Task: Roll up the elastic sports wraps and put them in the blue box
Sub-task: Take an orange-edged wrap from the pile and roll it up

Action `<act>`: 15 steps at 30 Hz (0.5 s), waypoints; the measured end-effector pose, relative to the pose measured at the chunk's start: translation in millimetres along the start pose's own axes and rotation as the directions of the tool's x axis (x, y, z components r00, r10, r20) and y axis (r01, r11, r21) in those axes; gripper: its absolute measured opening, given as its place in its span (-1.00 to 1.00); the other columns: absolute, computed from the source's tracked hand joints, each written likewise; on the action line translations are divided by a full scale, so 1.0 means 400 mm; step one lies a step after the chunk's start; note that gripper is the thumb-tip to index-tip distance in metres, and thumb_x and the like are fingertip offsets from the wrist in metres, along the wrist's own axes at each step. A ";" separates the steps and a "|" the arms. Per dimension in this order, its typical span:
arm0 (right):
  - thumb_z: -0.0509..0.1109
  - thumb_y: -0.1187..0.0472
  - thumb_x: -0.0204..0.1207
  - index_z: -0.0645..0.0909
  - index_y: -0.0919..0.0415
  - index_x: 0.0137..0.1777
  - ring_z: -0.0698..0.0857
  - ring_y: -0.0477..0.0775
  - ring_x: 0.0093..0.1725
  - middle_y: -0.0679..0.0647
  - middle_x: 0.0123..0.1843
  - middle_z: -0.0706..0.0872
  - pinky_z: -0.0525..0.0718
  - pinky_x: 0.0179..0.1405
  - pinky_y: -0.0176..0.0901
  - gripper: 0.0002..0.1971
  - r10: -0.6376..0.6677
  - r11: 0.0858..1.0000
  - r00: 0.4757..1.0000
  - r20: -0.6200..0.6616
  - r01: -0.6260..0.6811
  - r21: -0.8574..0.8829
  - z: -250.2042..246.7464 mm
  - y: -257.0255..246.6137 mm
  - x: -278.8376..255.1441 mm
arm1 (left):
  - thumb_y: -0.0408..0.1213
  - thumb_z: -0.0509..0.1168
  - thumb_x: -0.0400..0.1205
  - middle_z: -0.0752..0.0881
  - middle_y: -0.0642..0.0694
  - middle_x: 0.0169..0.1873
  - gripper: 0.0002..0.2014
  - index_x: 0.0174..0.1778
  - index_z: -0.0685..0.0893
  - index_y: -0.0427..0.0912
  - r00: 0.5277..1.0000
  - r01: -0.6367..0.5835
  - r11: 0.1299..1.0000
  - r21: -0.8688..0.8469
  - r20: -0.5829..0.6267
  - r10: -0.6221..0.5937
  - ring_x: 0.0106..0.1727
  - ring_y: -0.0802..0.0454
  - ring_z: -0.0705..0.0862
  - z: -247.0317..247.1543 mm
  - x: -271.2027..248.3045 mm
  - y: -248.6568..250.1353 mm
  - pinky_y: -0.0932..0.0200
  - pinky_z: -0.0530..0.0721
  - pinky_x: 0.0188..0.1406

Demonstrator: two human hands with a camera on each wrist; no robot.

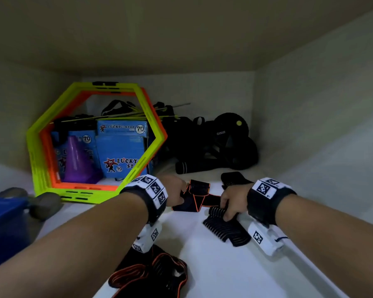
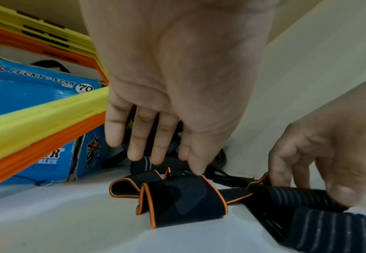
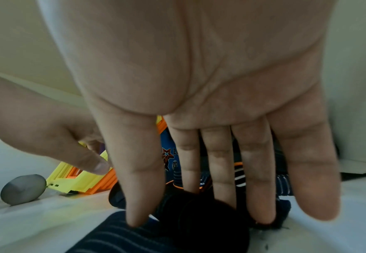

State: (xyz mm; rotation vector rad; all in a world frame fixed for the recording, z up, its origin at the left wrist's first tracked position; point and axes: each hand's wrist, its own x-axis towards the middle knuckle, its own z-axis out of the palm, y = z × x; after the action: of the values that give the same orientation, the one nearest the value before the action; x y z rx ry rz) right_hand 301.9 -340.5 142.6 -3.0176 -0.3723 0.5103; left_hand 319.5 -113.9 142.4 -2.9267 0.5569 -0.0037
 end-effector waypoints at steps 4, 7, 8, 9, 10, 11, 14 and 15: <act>0.57 -0.03 0.45 0.72 0.08 0.27 0.60 -0.14 -0.34 -0.10 -0.17 0.68 0.53 -0.49 -0.38 -0.59 -0.040 0.999 0.997 -0.063 0.042 0.034 -0.001 0.017 0.008 | -0.04 0.36 0.64 0.64 -0.08 0.42 -0.45 0.58 0.52 0.01 0.997 0.001 1.000 0.011 0.076 -0.002 0.38 -0.13 0.63 0.017 0.031 0.020 0.13 0.56 0.23; 0.57 -0.03 0.44 0.75 0.15 0.16 0.69 0.00 -0.33 0.08 -0.21 0.77 0.53 -0.61 -0.33 -0.64 -0.045 0.994 0.995 -0.088 0.053 0.092 -0.007 0.027 0.028 | -0.09 0.41 0.63 0.63 -0.11 0.42 -0.45 0.56 0.53 -0.06 0.993 0.021 0.999 -0.027 0.118 -0.017 0.38 -0.13 0.62 0.027 0.043 0.022 0.15 0.53 0.19; 0.57 -0.03 0.45 0.75 0.17 0.13 0.70 0.03 -0.30 0.14 -0.21 0.80 0.53 -0.61 -0.33 -0.65 -0.044 0.993 0.994 -0.096 0.054 0.108 -0.011 0.027 0.033 | -0.10 0.44 0.61 0.65 -0.13 0.36 -0.49 0.49 0.58 -0.10 0.994 0.028 0.999 -0.041 0.110 -0.024 0.32 -0.15 0.64 0.028 0.046 0.022 0.15 0.53 0.13; 0.56 -0.02 0.45 0.75 0.19 0.12 0.71 0.05 -0.28 0.16 -0.24 0.79 0.53 -0.61 -0.32 -0.65 -0.043 0.990 0.993 -0.109 0.057 0.126 -0.016 0.027 0.038 | -0.13 0.47 0.58 0.69 -0.15 0.29 -0.55 0.38 0.63 -0.13 0.995 0.031 0.998 -0.056 0.096 -0.026 0.26 -0.16 0.66 0.028 0.048 0.021 0.13 0.54 0.07; 0.56 -0.01 0.45 0.75 0.21 0.11 0.72 0.05 -0.27 0.15 -0.27 0.77 0.53 -0.60 -0.31 -0.66 -0.044 0.987 0.991 -0.124 0.062 0.147 -0.022 0.026 0.041 | -0.16 0.50 0.54 0.72 -0.17 0.21 -0.61 0.27 0.67 -0.16 0.996 0.031 0.997 -0.067 0.080 -0.025 0.19 -0.17 0.68 0.027 0.049 0.022 0.11 0.57 0.04; 0.56 -0.01 0.46 0.75 0.22 0.10 0.72 0.05 -0.29 0.14 -0.29 0.75 0.54 -0.58 -0.30 -0.66 -0.050 0.983 0.989 -0.137 0.073 0.166 -0.028 0.025 0.045 | -0.18 0.52 0.51 0.74 -0.17 0.15 -0.63 0.20 0.69 -0.18 0.997 0.029 0.997 -0.076 0.073 -0.023 0.14 -0.17 0.70 0.026 0.048 0.025 0.08 0.60 0.03; 0.55 -0.01 0.46 0.76 0.18 0.07 0.70 0.03 -0.36 0.10 -0.33 0.75 0.58 -0.50 -0.26 -0.70 -0.066 0.975 0.982 -0.175 0.100 0.196 -0.039 0.015 0.059 | -0.23 0.54 0.46 0.73 -0.14 0.10 -0.65 0.15 0.72 -0.17 0.994 0.014 0.998 -0.068 0.106 -0.007 0.10 -0.16 0.70 0.022 0.041 0.030 0.02 0.69 0.07; 0.55 -0.01 0.47 0.75 0.15 0.08 0.71 0.02 -0.34 0.08 -0.32 0.75 0.59 -0.47 -0.26 -0.71 -0.070 0.974 0.981 -0.179 0.106 0.201 -0.040 0.011 0.066 | -0.25 0.52 0.45 0.73 -0.16 0.03 -0.75 0.02 0.72 -0.15 0.992 0.014 0.998 -0.055 0.122 -0.007 0.04 -0.17 0.70 0.019 0.035 0.030 0.01 0.70 0.01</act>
State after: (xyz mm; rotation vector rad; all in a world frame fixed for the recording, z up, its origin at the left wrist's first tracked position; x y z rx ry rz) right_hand 332.2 -338.5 148.8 -2.7986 -0.4103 0.2629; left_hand 328.4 -129.0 132.5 -2.9579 0.5312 0.1912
